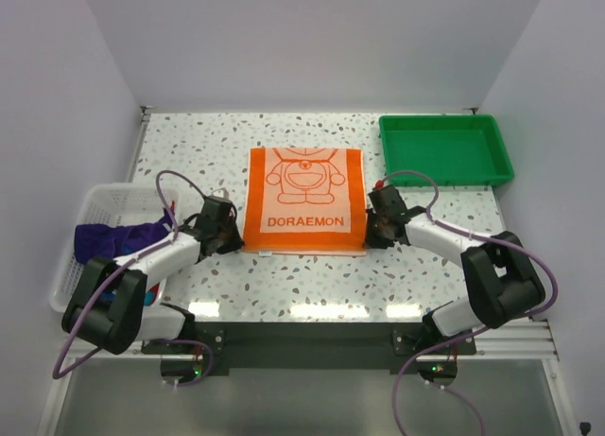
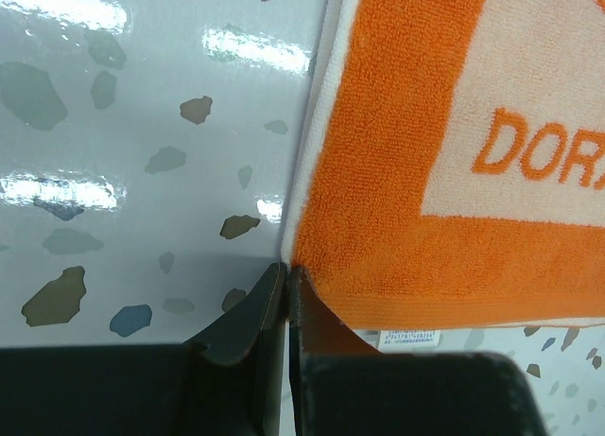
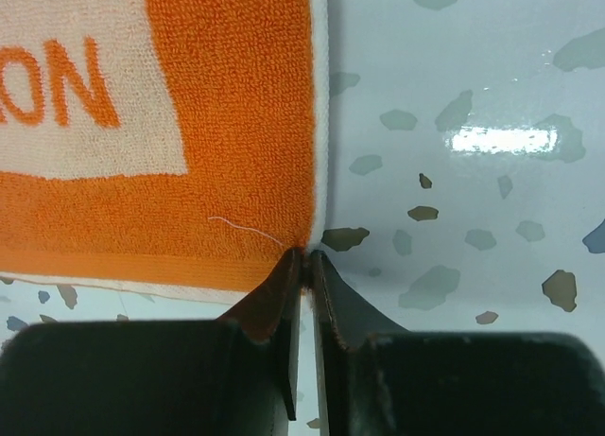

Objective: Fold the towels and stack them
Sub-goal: Fold the towel

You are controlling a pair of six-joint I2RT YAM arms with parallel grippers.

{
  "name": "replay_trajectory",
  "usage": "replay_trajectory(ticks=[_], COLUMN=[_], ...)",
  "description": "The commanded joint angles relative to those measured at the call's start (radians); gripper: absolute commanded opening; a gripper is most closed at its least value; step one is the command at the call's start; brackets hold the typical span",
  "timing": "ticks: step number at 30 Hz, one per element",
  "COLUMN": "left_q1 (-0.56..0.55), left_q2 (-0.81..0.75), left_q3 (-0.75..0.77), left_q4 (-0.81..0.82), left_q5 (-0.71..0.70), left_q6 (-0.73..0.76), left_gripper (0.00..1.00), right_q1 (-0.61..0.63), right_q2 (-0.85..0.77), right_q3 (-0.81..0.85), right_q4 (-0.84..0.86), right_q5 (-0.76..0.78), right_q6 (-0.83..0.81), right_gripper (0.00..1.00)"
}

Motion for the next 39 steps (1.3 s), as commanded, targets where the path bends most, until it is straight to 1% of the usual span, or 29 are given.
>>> replay_trajectory(ticks=[1,2,3,7,12,15,18,23,28,31,34,37,39], left_q1=[-0.009,-0.009,-0.009,-0.009,-0.009,-0.009,-0.007,-0.007,-0.001,0.023,0.076,0.164,0.182], left_q2=[0.008,0.008,0.008,0.003,-0.012,-0.017,-0.014,0.003,-0.009,-0.022,-0.034,-0.045,-0.043], left_q3=[-0.035,-0.036,-0.035,-0.028,-0.013,-0.022,-0.041,-0.038,-0.038,-0.041,-0.042,-0.038,-0.032], left_q4=[-0.059,-0.058,-0.056,-0.062,-0.096,-0.108,-0.090,-0.081,-0.088,-0.097,-0.119,-0.140,-0.150], left_q5=[0.005,0.005,0.005,0.005,-0.014,-0.025,-0.019,0.006,0.008,0.012,0.021,0.040,0.035], left_q6=[0.006,0.006,0.006,0.006,-0.003,-0.018,-0.035,-0.041,-0.049,-0.041,-0.011,0.032,0.059], left_gripper=[0.00,0.00,0.00,0.00,0.00,0.00,0.00,0.00,0.00,0.00,0.00,0.00,0.00], right_q1=[-0.001,-0.001,-0.001,-0.001,0.001,0.001,-0.001,-0.001,-0.001,-0.002,-0.008,-0.013,-0.013], right_q2=[-0.007,-0.007,-0.007,-0.032,-0.090,-0.151,-0.156,-0.138,-0.130,-0.129,-0.127,-0.124,-0.118], right_q3=[0.007,0.016,0.024,0.077,0.157,0.087,-0.019,-0.126,-0.160,-0.186,-0.205,-0.216,-0.216], right_q4=[-0.033,-0.044,-0.052,-0.105,-0.234,-0.195,-0.121,-0.005,0.003,-0.012,-0.029,-0.035,-0.035], right_q5=[-0.002,0.003,0.006,0.009,-0.023,-0.106,-0.137,-0.134,-0.078,-0.035,-0.005,0.011,0.014], right_q6=[0.007,0.006,0.003,-0.011,0.004,0.073,0.118,0.176,0.185,0.190,0.188,0.184,0.182], right_gripper=[0.08,0.02,0.00,0.00,0.00,0.00,0.00,0.00,0.00,0.00,0.00,0.00,0.00])
